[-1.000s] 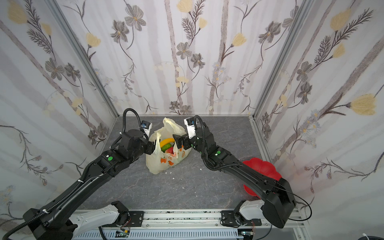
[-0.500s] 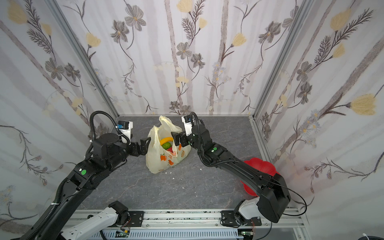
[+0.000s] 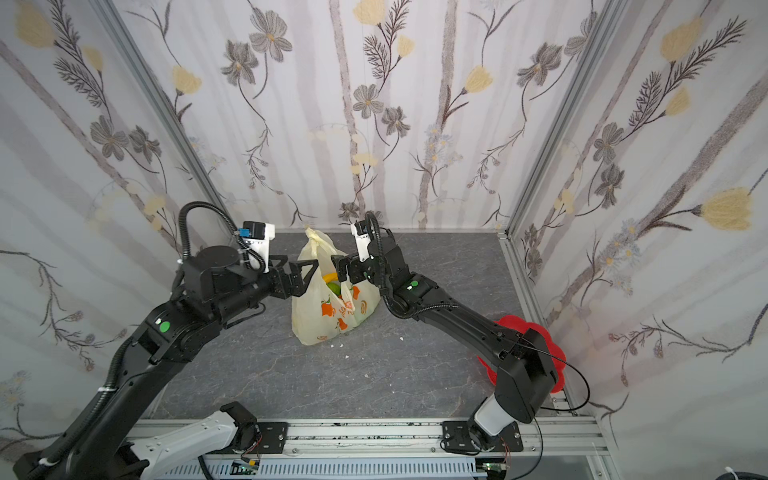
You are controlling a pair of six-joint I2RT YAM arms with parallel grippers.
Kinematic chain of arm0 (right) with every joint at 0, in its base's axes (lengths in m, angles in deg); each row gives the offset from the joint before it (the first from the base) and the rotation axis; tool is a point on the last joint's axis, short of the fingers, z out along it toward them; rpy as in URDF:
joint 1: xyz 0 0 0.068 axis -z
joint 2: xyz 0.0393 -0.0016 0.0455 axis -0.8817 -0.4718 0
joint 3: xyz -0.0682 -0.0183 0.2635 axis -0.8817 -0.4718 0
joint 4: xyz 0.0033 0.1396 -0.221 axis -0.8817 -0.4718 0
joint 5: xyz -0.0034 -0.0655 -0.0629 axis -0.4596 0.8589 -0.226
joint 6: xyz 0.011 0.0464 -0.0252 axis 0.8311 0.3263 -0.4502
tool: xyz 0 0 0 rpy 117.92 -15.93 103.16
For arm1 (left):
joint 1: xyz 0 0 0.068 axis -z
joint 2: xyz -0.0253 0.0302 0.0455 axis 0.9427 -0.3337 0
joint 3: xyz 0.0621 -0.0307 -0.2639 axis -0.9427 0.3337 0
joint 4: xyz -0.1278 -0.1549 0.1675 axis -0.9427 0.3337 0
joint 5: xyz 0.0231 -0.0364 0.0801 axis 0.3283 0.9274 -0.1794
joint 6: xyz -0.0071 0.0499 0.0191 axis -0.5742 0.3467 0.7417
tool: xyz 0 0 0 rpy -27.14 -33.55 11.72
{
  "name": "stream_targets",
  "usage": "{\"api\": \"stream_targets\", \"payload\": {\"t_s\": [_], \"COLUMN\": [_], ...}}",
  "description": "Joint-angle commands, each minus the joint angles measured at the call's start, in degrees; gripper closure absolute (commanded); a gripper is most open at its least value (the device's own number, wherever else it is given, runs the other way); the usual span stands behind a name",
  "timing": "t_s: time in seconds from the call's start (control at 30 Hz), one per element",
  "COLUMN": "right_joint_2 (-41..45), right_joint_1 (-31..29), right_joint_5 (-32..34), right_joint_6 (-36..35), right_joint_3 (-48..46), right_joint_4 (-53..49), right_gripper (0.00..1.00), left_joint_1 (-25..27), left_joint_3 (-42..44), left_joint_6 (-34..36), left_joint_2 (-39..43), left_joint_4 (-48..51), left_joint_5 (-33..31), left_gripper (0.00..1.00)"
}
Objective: Take the fake fruits out of the plastic bag
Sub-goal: 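Pull the handles apart with both grippers to open the bag mouth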
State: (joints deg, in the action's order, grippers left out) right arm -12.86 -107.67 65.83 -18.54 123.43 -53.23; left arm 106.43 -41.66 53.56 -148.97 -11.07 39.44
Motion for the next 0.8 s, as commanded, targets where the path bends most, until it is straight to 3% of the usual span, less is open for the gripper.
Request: {"api": "stream_targets", "payload": {"t_s": [0.0, 0.17, 0.43, 0.63, 0.77], "right_joint_2": [-1.3, -4.0, -3.5, 1.8, 5.2], "right_joint_1": [-0.3, -0.4, -0.1, 0.5, 3.0], "right_joint_5": [0.2, 0.8, 7.1, 9.7, 8.1], "right_joint_6": [0.2, 0.7, 4.6, 6.3, 8.6], "right_joint_3": [1.0, 3.4, 2.8, -3.3, -7.7], "right_joint_4": [0.2, -0.4, -0.6, 2.4, 6.1], "right_gripper": [0.0, 0.08, 0.79, 0.88, 0.9], "left_joint_1": [0.9, 1.0, 0.2, -4.0, -6.2], "left_joint_3": [-0.6, -0.1, 0.0, -0.2, -3.8], "left_joint_6": [-3.3, -4.4, -5.0, -6.0, -5.4], "left_joint_2": [-3.1, -5.7, -10.1, -14.1, -18.2], "left_joint_4": [0.1, -1.8, -4.1, -6.5, -8.5], "left_joint_5": [-8.7, -10.9, -15.3, -15.2, -11.0], "left_gripper": [0.06, 0.09, 0.14, 0.31, 0.64]}}
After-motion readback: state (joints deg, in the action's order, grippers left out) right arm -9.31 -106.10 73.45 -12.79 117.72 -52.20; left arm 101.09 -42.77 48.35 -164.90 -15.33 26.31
